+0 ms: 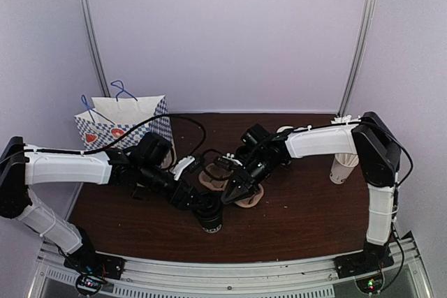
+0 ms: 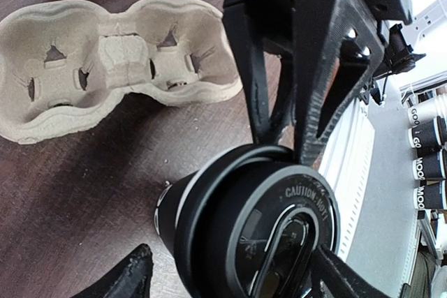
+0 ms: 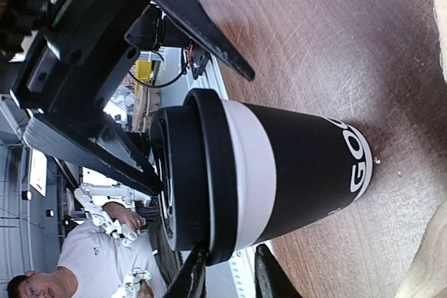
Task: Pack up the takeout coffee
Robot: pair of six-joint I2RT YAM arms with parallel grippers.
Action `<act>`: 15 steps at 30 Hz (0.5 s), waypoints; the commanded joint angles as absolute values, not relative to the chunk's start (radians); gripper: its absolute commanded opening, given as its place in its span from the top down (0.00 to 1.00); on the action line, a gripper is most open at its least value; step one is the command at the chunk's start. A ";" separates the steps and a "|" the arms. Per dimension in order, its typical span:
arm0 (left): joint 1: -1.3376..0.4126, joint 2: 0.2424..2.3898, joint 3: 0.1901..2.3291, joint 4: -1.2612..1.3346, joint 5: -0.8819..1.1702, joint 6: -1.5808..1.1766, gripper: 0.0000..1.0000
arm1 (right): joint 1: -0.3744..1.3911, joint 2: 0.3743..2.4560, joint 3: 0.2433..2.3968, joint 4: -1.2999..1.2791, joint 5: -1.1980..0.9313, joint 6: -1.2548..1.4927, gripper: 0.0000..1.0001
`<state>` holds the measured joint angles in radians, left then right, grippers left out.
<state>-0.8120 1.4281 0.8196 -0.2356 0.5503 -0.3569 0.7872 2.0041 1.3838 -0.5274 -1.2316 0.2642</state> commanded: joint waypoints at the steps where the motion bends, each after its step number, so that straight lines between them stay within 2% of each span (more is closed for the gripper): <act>1: -0.801 1.451 0.827 -0.227 0.539 -0.326 0.23 | 0.788 2.052 1.408 -0.485 -1.232 0.308 0.76; 7: -0.801 1.422 0.844 -0.212 0.531 -0.333 0.21 | 0.781 2.026 1.395 -0.495 -1.221 0.286 0.75; 11: -0.801 1.401 0.871 -0.201 0.517 -0.362 0.14 | 0.763 2.012 1.409 -0.527 -1.207 0.254 0.74; 15: -0.801 1.366 0.888 -0.199 0.493 -0.384 0.07 | 0.744 1.977 1.437 -0.620 -1.181 0.164 0.69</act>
<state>-0.8074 1.4197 0.8425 -0.2379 0.5251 -0.3683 0.7647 2.0216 1.4021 -0.5396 -1.2251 0.2516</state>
